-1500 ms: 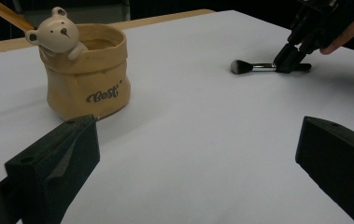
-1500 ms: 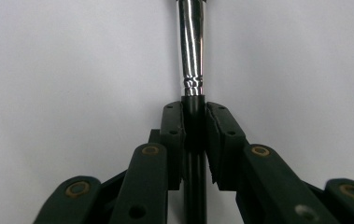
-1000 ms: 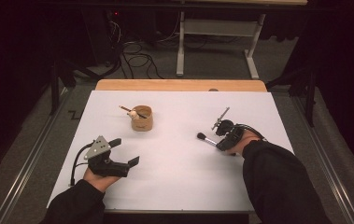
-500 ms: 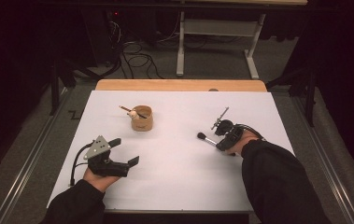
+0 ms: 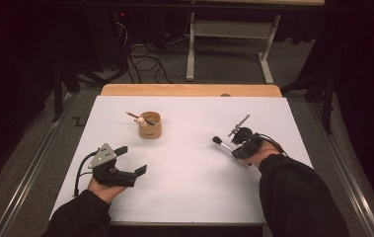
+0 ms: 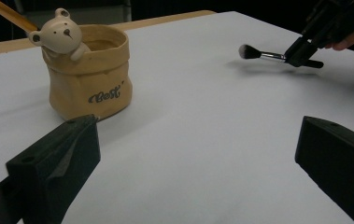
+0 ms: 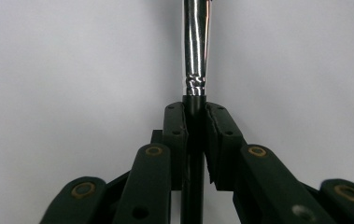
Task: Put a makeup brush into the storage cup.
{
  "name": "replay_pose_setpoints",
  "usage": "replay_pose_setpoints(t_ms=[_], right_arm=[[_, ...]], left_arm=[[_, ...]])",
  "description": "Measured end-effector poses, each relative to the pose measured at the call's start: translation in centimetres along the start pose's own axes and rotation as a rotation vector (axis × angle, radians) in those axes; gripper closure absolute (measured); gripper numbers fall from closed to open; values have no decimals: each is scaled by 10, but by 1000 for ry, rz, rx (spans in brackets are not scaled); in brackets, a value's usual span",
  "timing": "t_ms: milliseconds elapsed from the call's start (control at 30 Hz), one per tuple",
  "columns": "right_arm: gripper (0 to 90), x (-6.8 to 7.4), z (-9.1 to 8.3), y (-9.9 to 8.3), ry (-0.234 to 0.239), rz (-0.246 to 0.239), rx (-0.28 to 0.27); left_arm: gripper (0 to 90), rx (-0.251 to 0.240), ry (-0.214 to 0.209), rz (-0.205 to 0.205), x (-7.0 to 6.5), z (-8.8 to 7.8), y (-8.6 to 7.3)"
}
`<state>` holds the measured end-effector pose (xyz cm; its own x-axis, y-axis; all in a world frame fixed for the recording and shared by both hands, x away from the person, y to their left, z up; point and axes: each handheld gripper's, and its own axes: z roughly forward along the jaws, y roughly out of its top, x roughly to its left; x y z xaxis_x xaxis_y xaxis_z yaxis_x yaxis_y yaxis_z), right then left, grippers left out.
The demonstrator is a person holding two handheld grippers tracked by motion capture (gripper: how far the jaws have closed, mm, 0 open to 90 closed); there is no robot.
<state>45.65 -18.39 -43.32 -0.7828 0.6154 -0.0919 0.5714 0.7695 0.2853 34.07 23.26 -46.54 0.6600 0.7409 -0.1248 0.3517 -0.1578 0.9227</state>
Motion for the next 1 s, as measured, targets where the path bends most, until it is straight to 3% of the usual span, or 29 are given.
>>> replay_pose_setpoints(t_ms=[367,633,1000], right_arm=[[807,10,-29,-34,-66,64,-56],[806,13,-29,-52,-83,124,-89],[806,16,-30,-60,-128,227,-313]], left_arm=[[9,7,6,1,-3,3,0],[11,-3,16,-2,-2,1,0],[11,2,16,1,-2,1,0]])
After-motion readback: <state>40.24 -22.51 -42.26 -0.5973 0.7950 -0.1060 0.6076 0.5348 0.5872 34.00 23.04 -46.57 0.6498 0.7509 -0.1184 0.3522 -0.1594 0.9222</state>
